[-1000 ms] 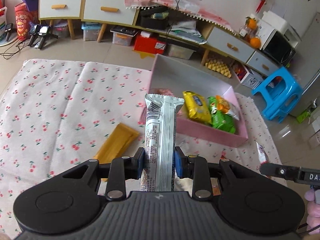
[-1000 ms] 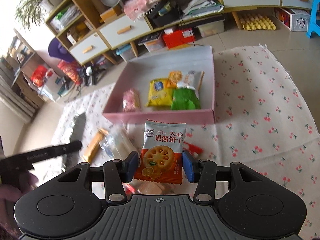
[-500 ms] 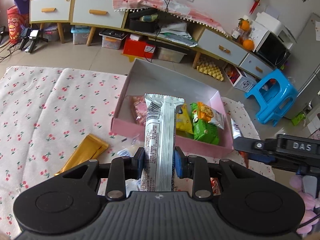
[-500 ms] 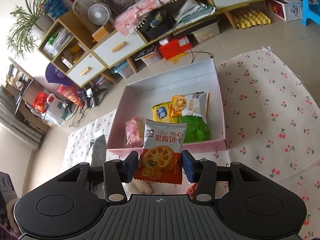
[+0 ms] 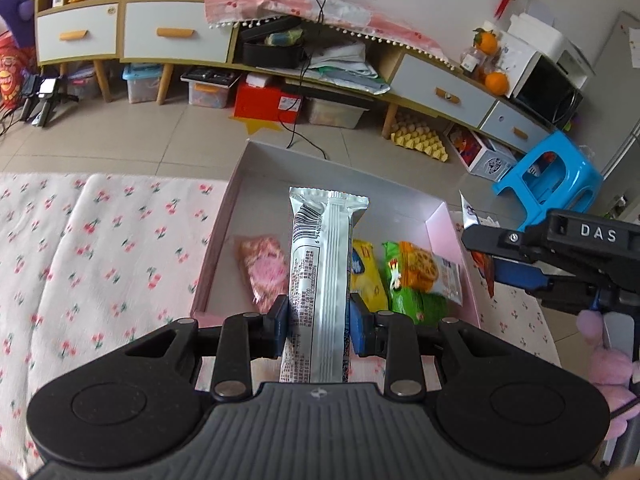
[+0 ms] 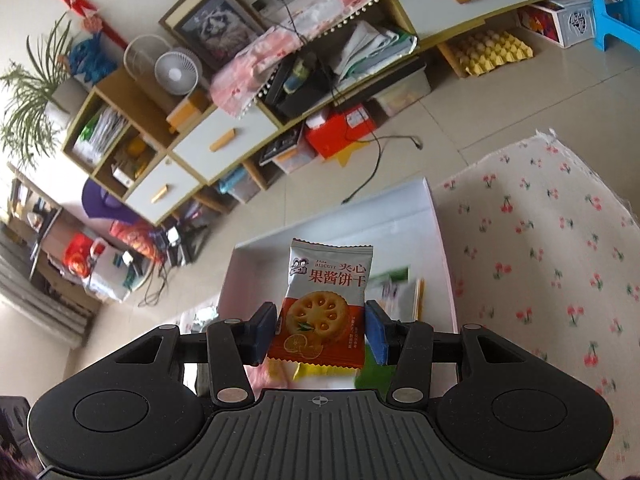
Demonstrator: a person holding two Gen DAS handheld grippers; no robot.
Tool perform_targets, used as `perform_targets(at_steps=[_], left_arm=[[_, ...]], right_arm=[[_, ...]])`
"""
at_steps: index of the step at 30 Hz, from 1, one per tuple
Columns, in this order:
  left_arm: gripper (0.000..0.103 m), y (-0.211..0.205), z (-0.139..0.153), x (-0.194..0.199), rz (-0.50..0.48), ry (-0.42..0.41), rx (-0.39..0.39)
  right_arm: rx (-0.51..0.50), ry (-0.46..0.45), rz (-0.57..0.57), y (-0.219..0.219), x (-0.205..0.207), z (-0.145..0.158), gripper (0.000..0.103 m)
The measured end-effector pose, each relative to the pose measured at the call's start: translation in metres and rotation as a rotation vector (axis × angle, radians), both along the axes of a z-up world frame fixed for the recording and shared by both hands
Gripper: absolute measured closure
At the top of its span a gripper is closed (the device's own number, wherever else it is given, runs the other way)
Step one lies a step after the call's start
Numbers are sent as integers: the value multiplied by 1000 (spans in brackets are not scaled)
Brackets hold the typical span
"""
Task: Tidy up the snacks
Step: 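Carry both packets into the pink box and open both tools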
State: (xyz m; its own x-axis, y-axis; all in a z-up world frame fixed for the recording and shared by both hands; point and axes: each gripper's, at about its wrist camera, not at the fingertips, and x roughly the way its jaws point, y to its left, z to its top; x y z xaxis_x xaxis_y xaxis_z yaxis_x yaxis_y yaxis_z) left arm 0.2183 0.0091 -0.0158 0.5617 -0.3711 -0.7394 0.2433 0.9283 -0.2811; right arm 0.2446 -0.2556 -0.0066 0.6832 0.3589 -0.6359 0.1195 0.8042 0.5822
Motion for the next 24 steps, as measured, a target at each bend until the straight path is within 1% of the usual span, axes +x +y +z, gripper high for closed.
perform_targets(at_steps=[4,6,11,14,17,19,21,23,24], left_arm=[[75,-8,-6,12,-8,-2,6],[75,-11,-7,19,-6,-8,8],[75,-17,-11,32,27,-38,64],[75,-16,-16,34,53,-46,85],[75,-16,-21,33,70,-44,93],[75,-17,-21,34,71,-46,110],[75,-20,-19,34,60,-54,140],[74,-21,-17,32,42,-65,150],[74,-20,-17,34,38,-66,152]], right_arm=[[31,-7,-23,-9,18,-9,57],[35,4,-37,-11,26,-16,57],[39,39,-35,-7,45,-30,57],[-4,33,-25,0,52,-29,57],[-42,35,-38,3,59,-30,57],[-56,46,-46,5,62,-33,56],[-88,47,-48,8,61,-34,56],[-125,52,-43,11,60,-35,56],[-139,53,-43,12,59,-36,53]])
